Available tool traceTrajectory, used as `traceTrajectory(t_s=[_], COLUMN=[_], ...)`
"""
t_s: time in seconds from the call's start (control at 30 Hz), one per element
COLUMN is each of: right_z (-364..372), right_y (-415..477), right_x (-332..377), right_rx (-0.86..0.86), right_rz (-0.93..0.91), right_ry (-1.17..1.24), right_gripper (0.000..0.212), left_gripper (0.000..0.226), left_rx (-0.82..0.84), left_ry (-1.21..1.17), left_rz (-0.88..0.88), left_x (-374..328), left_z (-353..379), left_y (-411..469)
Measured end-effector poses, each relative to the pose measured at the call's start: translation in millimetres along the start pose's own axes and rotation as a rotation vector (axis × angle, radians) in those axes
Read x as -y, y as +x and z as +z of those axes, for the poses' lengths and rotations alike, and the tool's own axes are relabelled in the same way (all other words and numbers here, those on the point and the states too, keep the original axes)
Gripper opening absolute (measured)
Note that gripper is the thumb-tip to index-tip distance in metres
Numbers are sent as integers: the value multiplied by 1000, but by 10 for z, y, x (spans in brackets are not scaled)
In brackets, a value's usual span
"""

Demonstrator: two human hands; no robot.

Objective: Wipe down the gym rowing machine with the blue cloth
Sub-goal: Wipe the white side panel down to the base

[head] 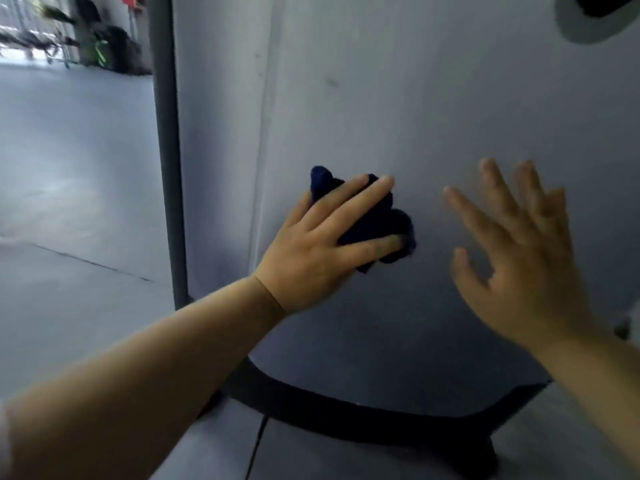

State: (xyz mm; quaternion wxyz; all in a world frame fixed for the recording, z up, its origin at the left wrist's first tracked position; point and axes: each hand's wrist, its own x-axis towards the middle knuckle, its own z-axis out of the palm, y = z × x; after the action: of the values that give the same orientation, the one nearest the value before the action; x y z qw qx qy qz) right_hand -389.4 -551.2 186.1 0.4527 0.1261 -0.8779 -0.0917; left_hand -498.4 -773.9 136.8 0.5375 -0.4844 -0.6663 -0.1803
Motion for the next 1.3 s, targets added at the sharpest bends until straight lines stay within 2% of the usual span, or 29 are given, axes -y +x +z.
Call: traceTrajectory(t_s=[0.07,0.13,0.2,0.33,0.4,0.53,0.6,0.73,0.83,0.9,0.97,1.0,1.1,1.17,1.23,1.3], right_z=[4,27,67,144,180,294,372,444,468,480,478,474,466,455,448,449], right_y=[-85,-147,-180,-156,-153,-349,-473,-533,-534,-542,-541,-540,-565,-608,-655,-687], right_x=[-103,-147,-146,-123,-126,-85,-50,-44,-75,-84,-79,-75,-86,-134,-181,-207], right_rx=[-17,-32,-53,-129,-180,-266,-293,-334,-354,-365,-370,-370,-358,-350,-344,-341], right_rz=[20,36,58,62,79,244,311,344,324,327,343,352,370,395,432,477], right_ry=[9,30,56,91,124,174,174,191,172,175,191,199,197,192,190,197], right_gripper=[64,62,62,63,60,55,56,55,52,52,53,53,55,55,57,61], left_gripper=[40,34,31,10,14,23,16,11,10,32,43,40,29,27,27,33], left_rx=[-46,-22,84,328,308,129,152,297,183,108,134,203,446,459,326,192], left_ry=[5,24,60,67,64,131,114,130,164,207,210,221,324,350,344,317], left_rz=[60,86,168,505,564,411,375,558,543,435,350,383,726,797,661,422], left_x=[91,91,38,-9,20,73,56,-42,-2,5,-66,-125,-163,-138,-173,-197], left_z=[-120,-138,-65,61,4,-114,-107,-22,-11,-14,6,27,80,83,56,23], left_y=[331,537,422,-41,87,571,581,378,662,820,742,616,224,285,578,915])
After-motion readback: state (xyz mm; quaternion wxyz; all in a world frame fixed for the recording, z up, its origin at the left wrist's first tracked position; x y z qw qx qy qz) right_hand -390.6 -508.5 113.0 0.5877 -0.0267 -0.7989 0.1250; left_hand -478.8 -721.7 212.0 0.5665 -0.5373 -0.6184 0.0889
